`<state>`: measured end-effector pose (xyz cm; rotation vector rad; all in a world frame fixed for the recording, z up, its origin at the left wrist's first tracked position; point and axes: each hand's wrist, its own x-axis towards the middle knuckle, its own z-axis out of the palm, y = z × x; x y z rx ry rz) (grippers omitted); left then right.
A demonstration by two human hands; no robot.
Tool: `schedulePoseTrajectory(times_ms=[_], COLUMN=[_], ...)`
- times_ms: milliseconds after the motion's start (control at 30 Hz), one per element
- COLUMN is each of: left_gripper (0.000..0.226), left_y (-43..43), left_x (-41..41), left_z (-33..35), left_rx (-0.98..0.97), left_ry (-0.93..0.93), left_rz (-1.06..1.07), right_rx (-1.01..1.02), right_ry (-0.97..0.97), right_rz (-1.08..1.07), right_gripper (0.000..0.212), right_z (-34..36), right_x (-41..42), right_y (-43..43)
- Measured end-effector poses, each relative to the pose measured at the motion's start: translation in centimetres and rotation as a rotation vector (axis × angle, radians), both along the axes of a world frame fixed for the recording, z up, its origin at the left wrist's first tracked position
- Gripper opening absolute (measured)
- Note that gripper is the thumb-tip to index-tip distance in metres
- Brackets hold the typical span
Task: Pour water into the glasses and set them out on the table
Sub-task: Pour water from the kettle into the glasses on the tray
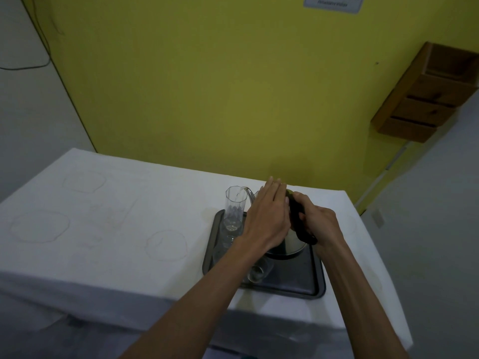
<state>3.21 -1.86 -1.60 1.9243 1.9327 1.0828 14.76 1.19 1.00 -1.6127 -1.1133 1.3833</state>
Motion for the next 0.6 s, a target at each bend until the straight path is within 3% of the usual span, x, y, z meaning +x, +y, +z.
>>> schedulePoseTrajectory(times_ms=[100,600], left_gripper=[0.047,0.049], left_y=[0.07,0.05], left_x=[-0.02,-0.09], left_z=[-0.12,0.26], left_rx=[-0.010,-0.019], left_ry=[-0.003,0.005], left_rz=[0.007,0.005], right_rx=[0.004,0.002], right_ry=[0.001,0.023], right_rz=[0.008,-0.005], right_gripper=[0.078,0.066], right_z=[0.03,0.62], right_x=[-0.10,-0.13], right_y=[-0.07,-0.56])
